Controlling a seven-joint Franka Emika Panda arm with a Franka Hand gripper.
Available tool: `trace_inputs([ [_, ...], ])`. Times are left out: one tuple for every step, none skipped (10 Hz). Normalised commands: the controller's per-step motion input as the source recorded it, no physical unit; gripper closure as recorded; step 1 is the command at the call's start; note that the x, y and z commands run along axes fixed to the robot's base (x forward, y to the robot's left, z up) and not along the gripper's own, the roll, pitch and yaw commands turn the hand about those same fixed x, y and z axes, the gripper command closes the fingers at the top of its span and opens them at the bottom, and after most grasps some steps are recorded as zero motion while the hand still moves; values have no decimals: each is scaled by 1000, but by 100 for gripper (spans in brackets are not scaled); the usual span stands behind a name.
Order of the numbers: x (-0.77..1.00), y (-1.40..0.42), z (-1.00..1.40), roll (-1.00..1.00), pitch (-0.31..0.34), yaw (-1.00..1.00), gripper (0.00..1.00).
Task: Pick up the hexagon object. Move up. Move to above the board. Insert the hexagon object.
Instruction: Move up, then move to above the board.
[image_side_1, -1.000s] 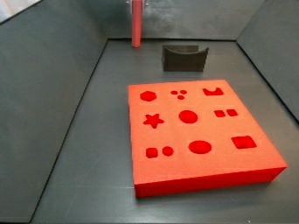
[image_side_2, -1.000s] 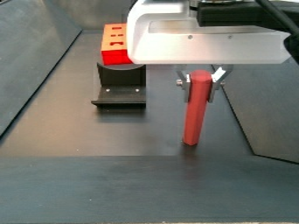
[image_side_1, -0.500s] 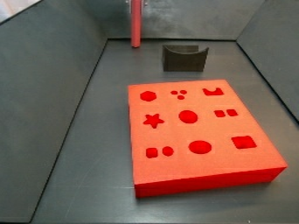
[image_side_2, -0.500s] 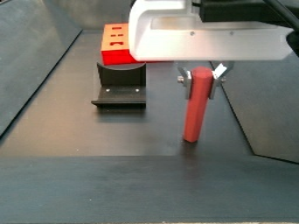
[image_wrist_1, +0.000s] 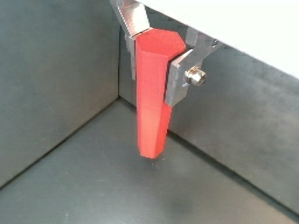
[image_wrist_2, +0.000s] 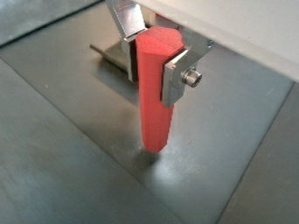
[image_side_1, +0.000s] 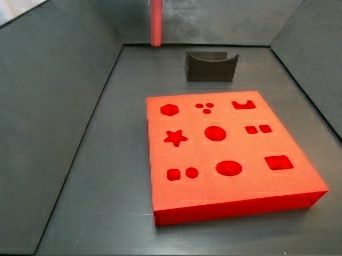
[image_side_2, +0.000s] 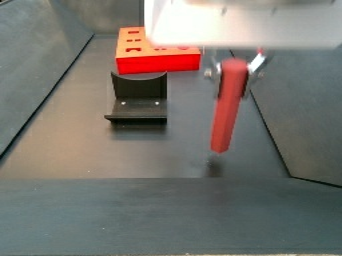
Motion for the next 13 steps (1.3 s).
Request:
trace_inputs([
  [-8, -5, 348, 49, 60, 32, 100],
  [-2, -1, 184, 59, 78, 26, 100],
  [941, -28, 1000, -324, 46, -40, 100],
  [935, -30, 974, -334, 76, -35, 100],
  [801, -4, 817, -320, 95, -24, 100],
  [661, 11, 616, -281, 87, -27, 100],
  [478, 14, 314, -217, 84, -31, 100],
  [356, 15, 97, -190, 79, -28, 100],
  [295, 23, 25, -178, 72, -26, 100],
  [180, 29, 40, -164, 83, -31, 100],
  [-80, -1000, 232, 171, 187, 128, 100],
  [-83, -1000, 231, 213, 153, 133, 100],
  [-90, -1000, 234, 252, 88, 107, 100],
])
